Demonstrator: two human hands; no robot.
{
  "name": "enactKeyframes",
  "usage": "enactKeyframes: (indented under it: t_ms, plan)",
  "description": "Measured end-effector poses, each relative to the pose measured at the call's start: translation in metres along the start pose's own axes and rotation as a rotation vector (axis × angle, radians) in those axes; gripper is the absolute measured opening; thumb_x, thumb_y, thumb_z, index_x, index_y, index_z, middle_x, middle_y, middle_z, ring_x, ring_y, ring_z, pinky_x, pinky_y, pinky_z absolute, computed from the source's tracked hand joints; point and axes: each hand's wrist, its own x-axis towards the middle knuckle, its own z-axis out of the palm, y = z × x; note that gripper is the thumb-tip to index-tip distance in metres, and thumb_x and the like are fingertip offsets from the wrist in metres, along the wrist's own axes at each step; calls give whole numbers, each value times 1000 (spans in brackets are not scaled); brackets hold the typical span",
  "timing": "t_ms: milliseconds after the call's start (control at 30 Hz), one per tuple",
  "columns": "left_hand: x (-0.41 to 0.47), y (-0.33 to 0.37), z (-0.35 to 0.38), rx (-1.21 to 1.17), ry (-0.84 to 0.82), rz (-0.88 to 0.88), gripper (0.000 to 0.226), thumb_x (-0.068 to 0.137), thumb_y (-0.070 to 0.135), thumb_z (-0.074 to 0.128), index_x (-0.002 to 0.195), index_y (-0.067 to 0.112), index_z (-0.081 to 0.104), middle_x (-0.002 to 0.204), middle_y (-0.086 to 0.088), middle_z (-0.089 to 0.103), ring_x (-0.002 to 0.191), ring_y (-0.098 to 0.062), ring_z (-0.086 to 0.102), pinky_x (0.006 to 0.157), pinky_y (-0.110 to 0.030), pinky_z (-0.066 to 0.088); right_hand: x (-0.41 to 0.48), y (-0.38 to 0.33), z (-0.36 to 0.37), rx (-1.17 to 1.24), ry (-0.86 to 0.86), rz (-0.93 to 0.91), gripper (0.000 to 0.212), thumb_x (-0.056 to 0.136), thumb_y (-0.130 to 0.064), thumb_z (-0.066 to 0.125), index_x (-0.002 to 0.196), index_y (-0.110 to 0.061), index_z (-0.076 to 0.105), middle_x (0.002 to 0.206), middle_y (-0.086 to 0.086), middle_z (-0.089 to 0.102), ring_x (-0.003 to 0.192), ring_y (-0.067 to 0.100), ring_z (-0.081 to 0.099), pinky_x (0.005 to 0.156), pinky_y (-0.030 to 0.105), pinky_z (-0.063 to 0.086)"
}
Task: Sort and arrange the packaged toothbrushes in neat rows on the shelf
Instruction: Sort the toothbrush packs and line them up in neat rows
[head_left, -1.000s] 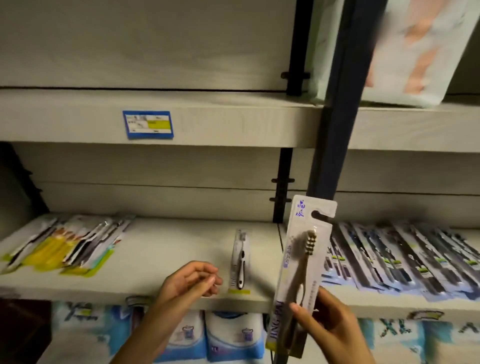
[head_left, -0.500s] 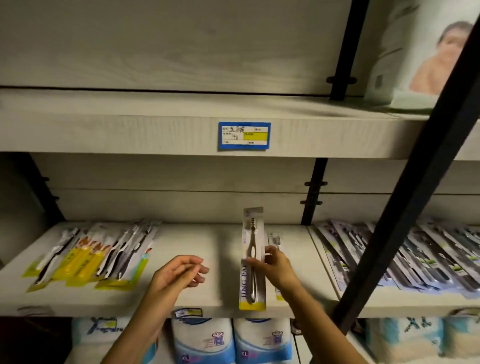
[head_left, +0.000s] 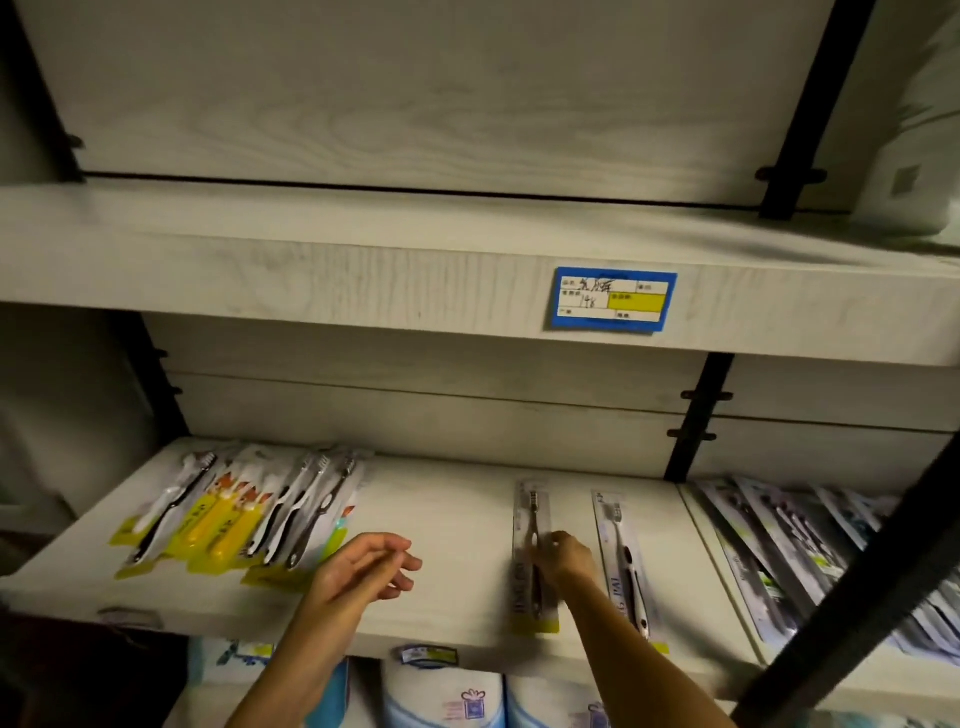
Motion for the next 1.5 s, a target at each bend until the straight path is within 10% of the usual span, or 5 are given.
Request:
enactKeyframes:
  t_ms: [133, 367, 533, 1200, 1500]
  plan:
    - [4, -3, -6, 12, 4, 2, 13, 90, 1, 52, 97, 3, 63, 88, -12, 72, 76, -20, 66, 71, -27, 51, -3, 1, 7, -220, 78, -34, 39, 97, -41, 40, 124, -15, 50, 127, 10, 47, 115, 25, 45, 90, 32, 43]
    - [13, 0, -10, 48, 22, 87, 13, 89, 2, 52, 95, 7, 62, 87, -6, 73, 80, -23, 66, 74, -25, 50, -72, -34, -29, 510, 254, -459, 25, 92, -24, 57, 117, -24, 56, 111, 1, 62, 94, 10, 60, 75, 16, 49]
    - [6, 1, -12, 87, 30, 166, 16, 88, 2, 55, 100, 10, 62, 98, 0, 72, 90, -9, 67, 76, -11, 50, -135, -42, -37, 499, 228, -645, 34, 87, -34, 59, 119, -41, 53, 117, -22, 55, 108, -7, 54, 86, 12, 44]
    - [19, -31, -190, 175, 60, 216, 20, 78, 28, 70, 93, 16, 65, 96, 4, 71, 90, -9, 66, 80, -15, 49, -174, -163, 110, 545, 195, -623, 20, 83, -28, 62, 100, -40, 62, 105, -26, 61, 98, -2, 60, 82, 13, 48]
    - [29, -45, -288, 306, 15, 91, 12, 84, 8, 64, 88, 19, 66, 89, 4, 71, 84, -5, 64, 72, -11, 46, -185, -221, 167, 543, 180, -536, 22, 88, -16, 60, 99, -35, 62, 107, -13, 63, 98, 1, 59, 84, 17, 50]
